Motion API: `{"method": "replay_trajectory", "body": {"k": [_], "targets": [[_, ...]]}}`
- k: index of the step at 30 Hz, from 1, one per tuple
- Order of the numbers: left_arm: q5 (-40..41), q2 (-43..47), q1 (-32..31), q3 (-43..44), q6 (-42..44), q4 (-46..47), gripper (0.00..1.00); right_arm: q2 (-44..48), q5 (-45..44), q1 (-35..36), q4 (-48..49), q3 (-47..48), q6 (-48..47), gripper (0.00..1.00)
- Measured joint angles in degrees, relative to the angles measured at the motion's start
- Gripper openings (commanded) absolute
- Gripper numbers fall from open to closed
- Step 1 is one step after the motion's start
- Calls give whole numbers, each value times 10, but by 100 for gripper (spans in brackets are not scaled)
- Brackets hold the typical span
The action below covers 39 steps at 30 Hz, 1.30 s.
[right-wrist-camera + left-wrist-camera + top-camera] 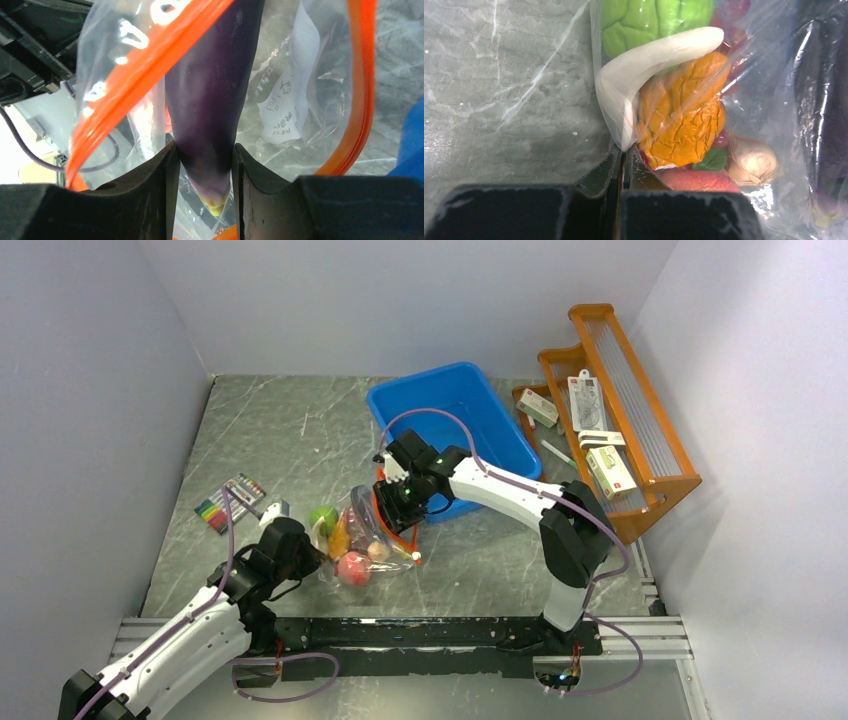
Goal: Open the zip-top bag and remove the fake food
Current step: Pick up the fake vegetable from the zipper food storage bag.
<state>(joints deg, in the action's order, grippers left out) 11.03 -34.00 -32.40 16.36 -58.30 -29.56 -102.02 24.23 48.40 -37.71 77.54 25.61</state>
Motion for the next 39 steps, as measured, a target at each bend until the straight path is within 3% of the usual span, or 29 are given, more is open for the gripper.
{"method": "replay_trajectory", "body": {"k": [20,22,23,25,26,28,39], "targets": [[13,13,0,0,-10,-25,7,-21,160,-39,-118,79,-172,26],[13,18,0,0,-12,-25,19,-20,161,-43,-118,79,-172,26],[12,20,0,0,-12,-25,31,-19,161,-45,-114,77,-164,26],[4,23,0,1,-7,-23,59,-3,158,-48,-76,53,-127,26],[-3,23,0,2,-5,-22,68,9,155,-49,-47,32,-103,26],[-21,22,0,14,-2,-18,76,47,147,-48,38,-45,-28,27],[-129,2,0,142,22,-13,74,123,70,-32,387,-279,278,27]]}}
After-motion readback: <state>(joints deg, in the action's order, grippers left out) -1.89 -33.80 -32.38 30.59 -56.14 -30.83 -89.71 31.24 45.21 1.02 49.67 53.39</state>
